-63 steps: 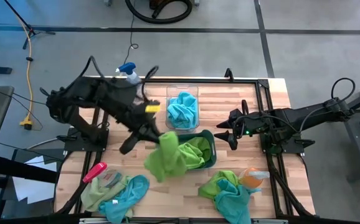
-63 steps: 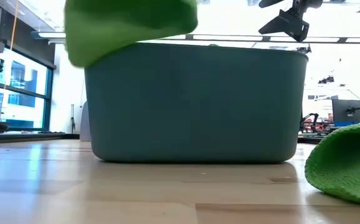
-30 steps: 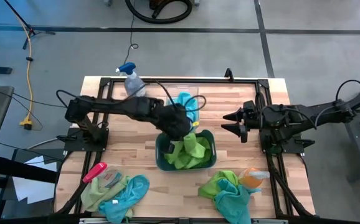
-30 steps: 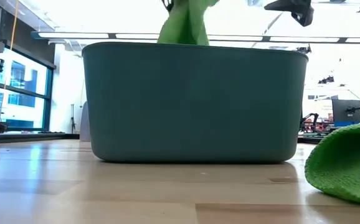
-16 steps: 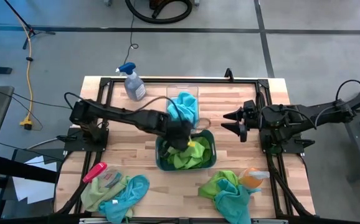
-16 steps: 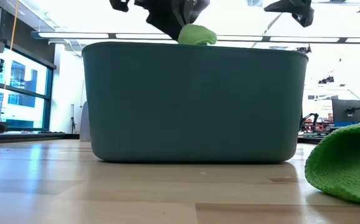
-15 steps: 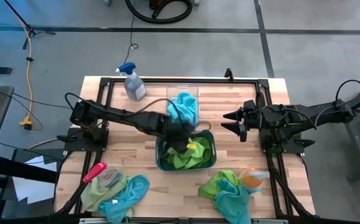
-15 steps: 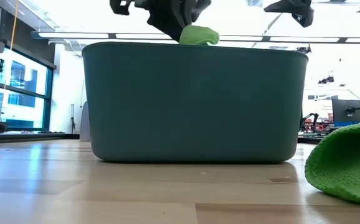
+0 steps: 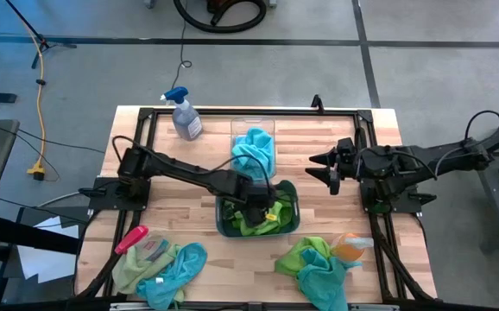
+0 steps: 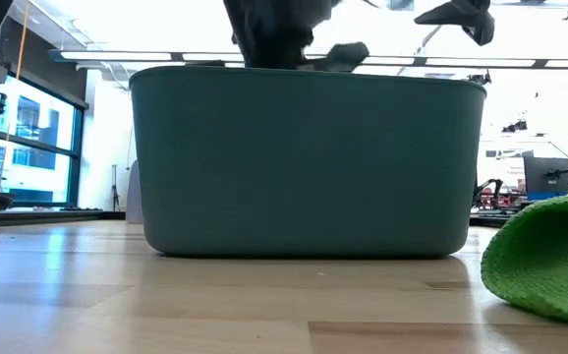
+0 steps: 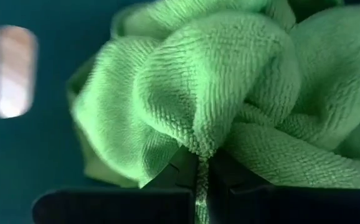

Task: Sort microfiber towel by color & place in baskets
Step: Put the green microfiber towel into the blue bin

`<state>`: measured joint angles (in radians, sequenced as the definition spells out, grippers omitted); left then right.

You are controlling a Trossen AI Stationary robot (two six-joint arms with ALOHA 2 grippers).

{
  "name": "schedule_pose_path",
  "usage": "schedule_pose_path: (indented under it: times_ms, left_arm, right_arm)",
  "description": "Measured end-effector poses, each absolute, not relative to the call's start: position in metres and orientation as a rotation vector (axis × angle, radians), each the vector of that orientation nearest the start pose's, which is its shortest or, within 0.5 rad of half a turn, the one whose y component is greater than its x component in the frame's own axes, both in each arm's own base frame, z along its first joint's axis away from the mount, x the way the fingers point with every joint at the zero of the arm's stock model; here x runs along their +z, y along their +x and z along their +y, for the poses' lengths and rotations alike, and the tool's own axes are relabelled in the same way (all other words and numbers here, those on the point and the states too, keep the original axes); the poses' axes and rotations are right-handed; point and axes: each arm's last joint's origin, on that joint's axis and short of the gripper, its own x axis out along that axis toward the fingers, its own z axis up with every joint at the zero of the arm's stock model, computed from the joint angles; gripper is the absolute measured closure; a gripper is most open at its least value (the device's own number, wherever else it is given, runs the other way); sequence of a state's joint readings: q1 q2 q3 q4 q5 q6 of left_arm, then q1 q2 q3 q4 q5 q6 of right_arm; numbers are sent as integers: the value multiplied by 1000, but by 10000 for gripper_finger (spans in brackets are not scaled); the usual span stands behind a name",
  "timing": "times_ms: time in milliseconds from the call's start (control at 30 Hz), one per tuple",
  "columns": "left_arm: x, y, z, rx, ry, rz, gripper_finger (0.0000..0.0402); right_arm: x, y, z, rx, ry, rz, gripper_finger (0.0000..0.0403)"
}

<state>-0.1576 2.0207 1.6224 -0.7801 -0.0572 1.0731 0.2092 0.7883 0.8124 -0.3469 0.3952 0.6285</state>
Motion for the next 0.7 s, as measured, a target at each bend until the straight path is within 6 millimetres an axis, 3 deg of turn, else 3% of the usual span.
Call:
schedule_pose_path:
  times_ms: [333, 700]
  left_arm:
    - [170, 427, -66, -757, 1059, 1098, 401]
    - [170, 434, -67, -711, 1052, 1040, 388]
  right_arm:
    - [324, 173, 25, -295, 524, 236, 149]
    - [324, 174, 25, -298, 546, 235, 149]
